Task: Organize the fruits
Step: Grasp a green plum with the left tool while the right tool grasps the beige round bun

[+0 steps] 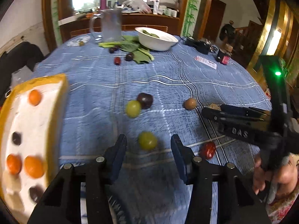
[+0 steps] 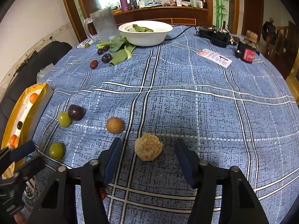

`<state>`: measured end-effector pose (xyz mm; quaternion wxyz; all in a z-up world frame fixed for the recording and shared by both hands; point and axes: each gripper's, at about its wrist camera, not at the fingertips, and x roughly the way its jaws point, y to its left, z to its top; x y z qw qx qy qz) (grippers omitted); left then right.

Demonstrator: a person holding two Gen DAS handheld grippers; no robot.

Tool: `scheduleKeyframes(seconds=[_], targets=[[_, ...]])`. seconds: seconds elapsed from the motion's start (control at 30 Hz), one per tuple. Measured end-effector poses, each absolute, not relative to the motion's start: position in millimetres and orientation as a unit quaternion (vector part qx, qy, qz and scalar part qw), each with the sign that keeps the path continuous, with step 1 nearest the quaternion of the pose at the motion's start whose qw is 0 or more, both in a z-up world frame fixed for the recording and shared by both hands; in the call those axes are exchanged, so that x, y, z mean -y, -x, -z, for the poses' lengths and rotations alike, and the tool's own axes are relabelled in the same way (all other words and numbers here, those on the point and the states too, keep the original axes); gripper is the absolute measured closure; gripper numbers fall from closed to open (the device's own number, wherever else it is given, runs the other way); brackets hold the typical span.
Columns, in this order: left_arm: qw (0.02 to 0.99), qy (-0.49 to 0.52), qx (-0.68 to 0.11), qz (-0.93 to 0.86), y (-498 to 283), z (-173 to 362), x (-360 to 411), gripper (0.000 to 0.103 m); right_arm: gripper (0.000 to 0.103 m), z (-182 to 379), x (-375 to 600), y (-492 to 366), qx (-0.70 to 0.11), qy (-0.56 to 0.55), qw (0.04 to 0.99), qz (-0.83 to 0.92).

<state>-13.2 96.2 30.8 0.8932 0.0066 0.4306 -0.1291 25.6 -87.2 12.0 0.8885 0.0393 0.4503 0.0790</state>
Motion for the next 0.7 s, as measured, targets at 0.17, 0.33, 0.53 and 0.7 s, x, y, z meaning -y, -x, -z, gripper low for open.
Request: scheduleKeyframes(seconds=[0.17, 0.33, 0.53, 0.7], targets=[[0.888, -0.026, -0.432, 0.153, -1.3, -17.0, -88.4, 0.064, 0.061, -10.7, 85.3, -25.7, -0.445, -0.016, 0.893, -0.067], [0.885, -0.007, -0.441, 0.147, -6.3, -7.9, -104.0, 0.079, 0.07, -11.8, 91.1, -23.8, -0.444, -0.034, 0.892, -0.073], [0.892, -0.028, -0.43, 0.138, -1.7, -7.5, -98.0, 0.081, 0.071, -14.4, 96.6, -20.3, -0.441, -0.057, 0.893, -0.076], [0.902, -0.027, -0.41, 0.133, 2.5, -13.7, -101.0, 0.082, 0.07, -21.0, 104.1, -16.0, -0.422, -0.083, 0.898, -0.088]])
